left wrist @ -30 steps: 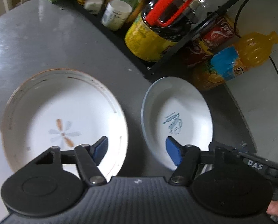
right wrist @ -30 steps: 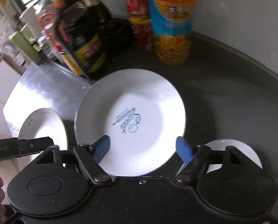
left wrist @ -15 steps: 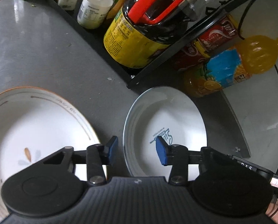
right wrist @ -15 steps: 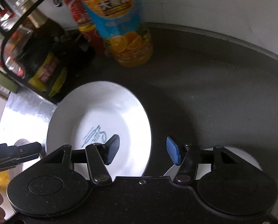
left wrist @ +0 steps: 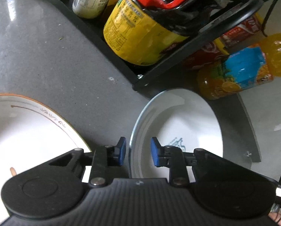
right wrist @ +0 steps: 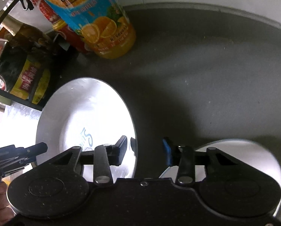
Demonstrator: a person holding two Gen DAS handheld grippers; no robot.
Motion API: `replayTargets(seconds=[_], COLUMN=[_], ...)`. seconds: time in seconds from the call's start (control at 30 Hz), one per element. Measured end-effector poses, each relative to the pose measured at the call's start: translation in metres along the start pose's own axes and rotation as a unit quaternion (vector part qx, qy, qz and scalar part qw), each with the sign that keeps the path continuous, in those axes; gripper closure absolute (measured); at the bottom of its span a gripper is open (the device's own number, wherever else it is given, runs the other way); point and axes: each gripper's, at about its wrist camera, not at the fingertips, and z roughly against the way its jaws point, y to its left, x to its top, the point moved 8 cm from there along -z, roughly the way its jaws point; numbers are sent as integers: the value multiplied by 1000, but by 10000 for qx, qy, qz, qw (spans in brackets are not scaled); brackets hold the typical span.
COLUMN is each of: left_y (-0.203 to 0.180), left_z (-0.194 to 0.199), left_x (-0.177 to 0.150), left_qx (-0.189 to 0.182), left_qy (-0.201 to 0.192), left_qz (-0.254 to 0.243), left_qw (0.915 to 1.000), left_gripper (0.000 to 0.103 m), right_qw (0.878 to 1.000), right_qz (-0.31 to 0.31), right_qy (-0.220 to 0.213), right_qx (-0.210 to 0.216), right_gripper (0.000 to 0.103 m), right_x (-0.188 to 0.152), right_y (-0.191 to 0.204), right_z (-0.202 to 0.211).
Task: Organize plates and bowls
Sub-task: 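Close both grippers on the rim of the 'Sweet' plate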
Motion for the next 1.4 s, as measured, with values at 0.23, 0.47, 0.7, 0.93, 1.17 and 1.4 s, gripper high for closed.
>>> replayTargets(seconds=[0.23,0.47,0.7,0.93,1.17,1.4], left_y=[4,1,8,5,4,12], left_z=[-14,-19,-16,2,16,43], left_x=[-1,4,6,11,14,20], left_qx=[91,191,68,-202,-308,-604], left_qy=[145,141,269,204,269,349], left_qz=[154,191,367,345,200,39], left_qw=[9997,9995,9989,9990,9990,9976], left_gripper=[88,89,90,94,94,98], right_qw=[9998,9989,9984,9959,9924,9890], right_qz=[-119,-223,-380,-557,-763,-944], right_qy=[30,1,-139,-385,-596,-802], right_qx=[126,406,400,594,753,814], right_gripper=[68,85,89,97,98,98], right_x=[-2,4,-1,-3,-13,-30], right_y=[2,5,10,11,15,29], right_z=[-10,-16,-6,23,41,61])
